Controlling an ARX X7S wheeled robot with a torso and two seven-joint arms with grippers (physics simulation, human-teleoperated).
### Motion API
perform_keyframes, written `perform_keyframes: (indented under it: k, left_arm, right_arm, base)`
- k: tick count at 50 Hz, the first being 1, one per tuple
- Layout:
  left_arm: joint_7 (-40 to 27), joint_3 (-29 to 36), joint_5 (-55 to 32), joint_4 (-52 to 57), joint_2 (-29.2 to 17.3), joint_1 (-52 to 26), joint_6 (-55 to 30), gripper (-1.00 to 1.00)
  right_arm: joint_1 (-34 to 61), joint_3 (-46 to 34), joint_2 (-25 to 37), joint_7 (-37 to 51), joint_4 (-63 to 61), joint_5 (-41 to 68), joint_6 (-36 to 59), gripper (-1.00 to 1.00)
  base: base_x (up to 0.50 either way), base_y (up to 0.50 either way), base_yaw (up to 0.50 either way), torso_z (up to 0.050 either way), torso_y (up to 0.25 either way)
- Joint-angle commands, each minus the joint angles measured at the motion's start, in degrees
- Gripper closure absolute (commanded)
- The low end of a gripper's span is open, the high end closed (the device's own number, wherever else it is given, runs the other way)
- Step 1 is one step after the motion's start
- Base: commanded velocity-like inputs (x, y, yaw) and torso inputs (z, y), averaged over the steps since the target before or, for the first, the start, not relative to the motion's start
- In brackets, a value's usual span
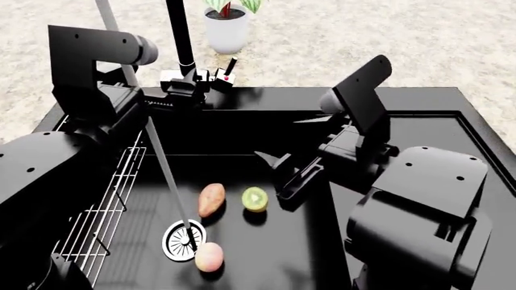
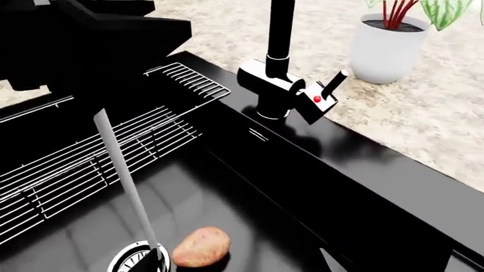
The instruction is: Pick the apricots and kiwis from the sink and place them in one bowl. Place the sweet potato in the other bowl. Then turn off the sink faucet.
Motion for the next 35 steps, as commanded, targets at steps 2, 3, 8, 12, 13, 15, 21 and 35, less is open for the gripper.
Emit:
perform_keyframes:
  k: [2,3,8,12,13,15,21,35]
  left_arm:
    - [-0.28,0.15,-0.11,-0.56,-0.45,0.41,0.89,-1.00]
    - [-0.32,0.12,-0.17,-0.57,-0.45,0.37,0.86,-1.00]
    - [-0.44,-0.17,-0.52,-0.59,-0.55,0.25,0.77,-1.00]
    - [-0.34,-0.07,-0.40,-1.20,-0.80,0.30,1.37,-1.00]
    - [-0.35,-0.02,-0.39,-1.31,-0.83,0.27,1.48,-1.00]
    - [-0.36,0.04,-0.38,-1.53,-0.86,0.28,1.66,-1.00]
    - [-0.66,0.34,-0.35,-1.67,-0.95,0.30,1.93,-1.00]
    - [-1.11,1.24,-0.23,-2.36,-1.18,0.30,2.75,-1.00]
  right_arm:
    - [-5.16,-0.63,0.00,-0.91,1.23,0.34,0.00,-1.00]
    - [-5.69,-0.97,0.00,-0.91,1.25,0.21,0.00,-1.00]
    - [-7.25,-2.95,0.00,-0.91,1.00,0.19,0.00,-1.00]
    - [-6.83,-4.39,0.00,-0.91,1.66,0.66,0.00,-1.00]
    - [-6.88,-4.69,0.00,-0.91,1.86,0.75,0.00,-1.00]
    - [-1.92,-4.08,0.00,-0.90,7.93,3.04,0.00,-1.00]
    - [6.47,-2.04,0.27,36.46,28.36,44.91,-9.73,-1.00]
    - [7.06,-3.07,1.37,41.47,37.77,51.18,-12.70,-1.00]
  base:
    - [0.00,0.00,0.00,0.000,0.000]
    - [0.00,0.00,0.00,0.000,0.000]
    - [0.00,0.00,0.00,-0.003,0.000]
    - [0.00,0.00,0.00,-0.011,-0.004]
    - [0.00,0.00,0.00,-0.011,-0.011]
    - [0.00,0.00,0.00,-0.011,-0.006]
    - [0.00,0.00,0.00,-0.002,0.000]
    - [0.00,0.00,0.00,0.000,0.000]
